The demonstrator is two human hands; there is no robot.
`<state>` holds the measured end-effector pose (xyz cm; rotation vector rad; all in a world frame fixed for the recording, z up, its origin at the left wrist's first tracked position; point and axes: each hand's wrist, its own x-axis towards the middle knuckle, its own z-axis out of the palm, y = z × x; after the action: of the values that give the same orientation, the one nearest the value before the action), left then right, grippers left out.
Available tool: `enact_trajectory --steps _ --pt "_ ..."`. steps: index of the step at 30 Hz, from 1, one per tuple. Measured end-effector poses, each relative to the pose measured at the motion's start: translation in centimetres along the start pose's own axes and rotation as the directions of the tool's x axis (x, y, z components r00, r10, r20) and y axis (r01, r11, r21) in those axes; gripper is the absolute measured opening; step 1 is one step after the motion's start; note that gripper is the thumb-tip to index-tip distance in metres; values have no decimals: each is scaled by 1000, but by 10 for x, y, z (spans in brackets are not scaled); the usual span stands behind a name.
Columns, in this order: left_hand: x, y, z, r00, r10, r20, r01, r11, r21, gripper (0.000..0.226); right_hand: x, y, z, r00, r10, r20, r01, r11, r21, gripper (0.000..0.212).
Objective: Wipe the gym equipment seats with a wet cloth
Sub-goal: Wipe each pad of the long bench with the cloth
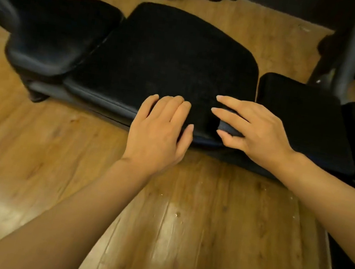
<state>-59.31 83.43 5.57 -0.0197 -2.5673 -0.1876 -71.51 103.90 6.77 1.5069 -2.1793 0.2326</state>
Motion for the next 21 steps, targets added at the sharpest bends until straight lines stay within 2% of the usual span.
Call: enact_trajectory --steps 13,16,21 --pt "-53 -160 -118 972 -233 40 225 963 150 43 174 -124 24 976 -179 126 145 960 240 42" --pt "-64 -183 -147 958 -274 86 256 951 171 43 212 -150 18 968 -224 113 185 941 284 42" --pt "-76 -216 -220 922 -371 108 348 919 185 42 279 -199 -10 921 -384 71 336 872 356 38"
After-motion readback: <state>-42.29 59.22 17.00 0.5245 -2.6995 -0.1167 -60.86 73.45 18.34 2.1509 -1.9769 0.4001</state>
